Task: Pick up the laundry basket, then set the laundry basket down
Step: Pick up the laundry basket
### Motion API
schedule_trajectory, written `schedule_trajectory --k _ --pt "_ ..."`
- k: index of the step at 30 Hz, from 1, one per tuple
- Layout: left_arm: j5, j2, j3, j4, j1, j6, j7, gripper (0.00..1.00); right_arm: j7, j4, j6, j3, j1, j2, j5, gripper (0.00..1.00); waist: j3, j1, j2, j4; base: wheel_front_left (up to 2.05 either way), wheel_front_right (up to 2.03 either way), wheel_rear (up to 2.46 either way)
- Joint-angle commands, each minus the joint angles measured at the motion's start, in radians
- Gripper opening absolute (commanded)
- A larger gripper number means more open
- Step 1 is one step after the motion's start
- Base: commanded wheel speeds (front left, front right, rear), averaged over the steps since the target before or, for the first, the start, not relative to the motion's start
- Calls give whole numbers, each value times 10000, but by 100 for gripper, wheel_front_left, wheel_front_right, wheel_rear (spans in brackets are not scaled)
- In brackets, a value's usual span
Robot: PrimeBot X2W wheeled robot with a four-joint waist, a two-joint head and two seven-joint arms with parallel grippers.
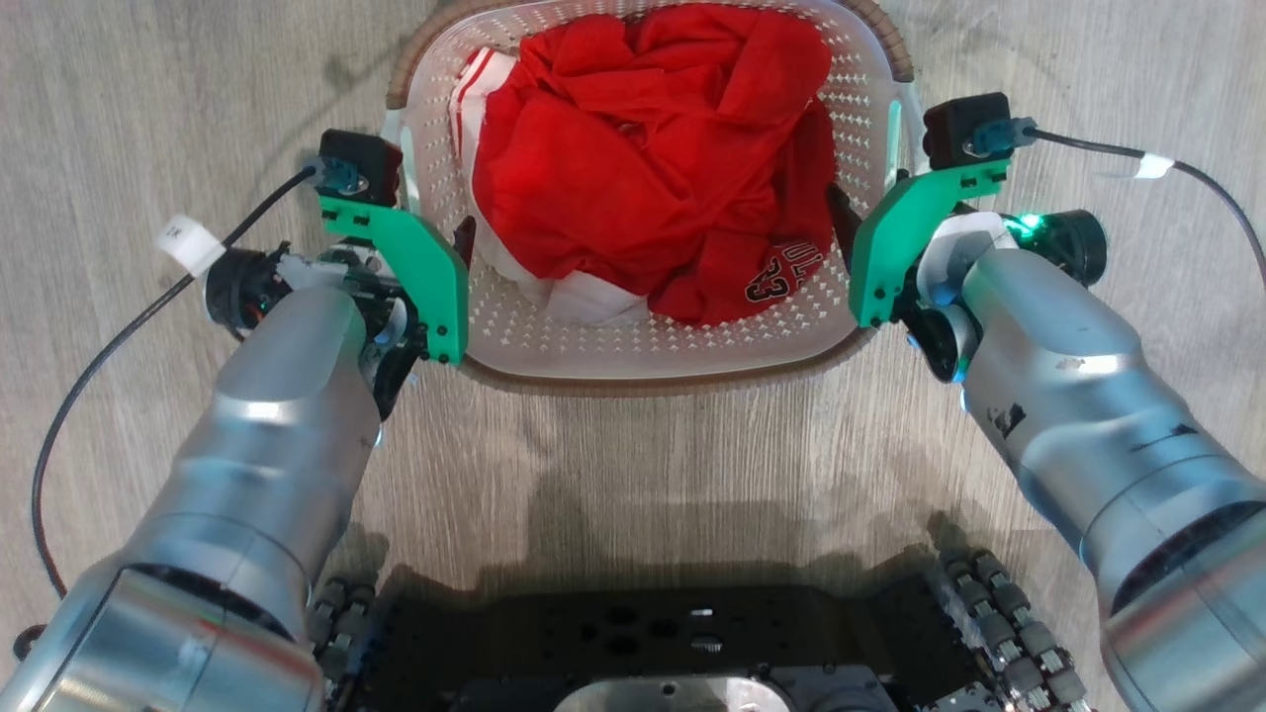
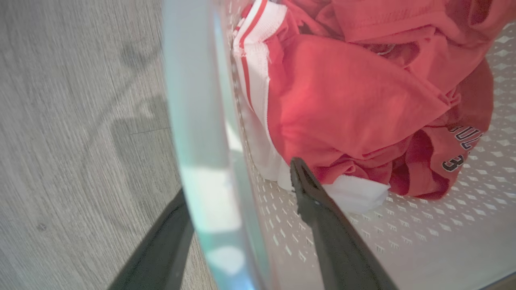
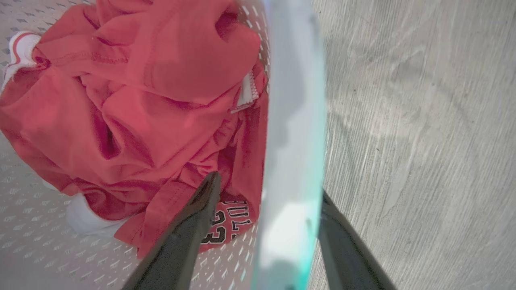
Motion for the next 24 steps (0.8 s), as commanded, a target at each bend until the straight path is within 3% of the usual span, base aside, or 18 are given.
schedule_trajectory --k 1,2,3,4,16,24 --pt "-116 271 52 -16 139 8 -61 93 -47 0 16 156 256 166 113 63 9 1 -1 9 0 0 0" --pt "-154 270 -24 -16 143 8 -28 47 17 10 16 184 251 166 174 27 16 1 -1 13 0 0 0" --pt "-200 269 -87 -20 141 8 -16 15 38 16 16 217 235 166 214 0 24 1 -1 16 0 0 0" --pt "-272 269 -122 -23 136 8 -14 0 33 28 16 246 217 166 249 0 32 1 -1 21 0 0 0" --pt "-914 289 -814 -118 250 8 244 0 60 169 16 645 170 166 588 0 -90 1 -1 15 0 0 0" --pt "-1479 395 -1613 -554 619 8 784 0 616 330 16 966 313 166 760 0 -794 1 -1 -40 0 0 0"
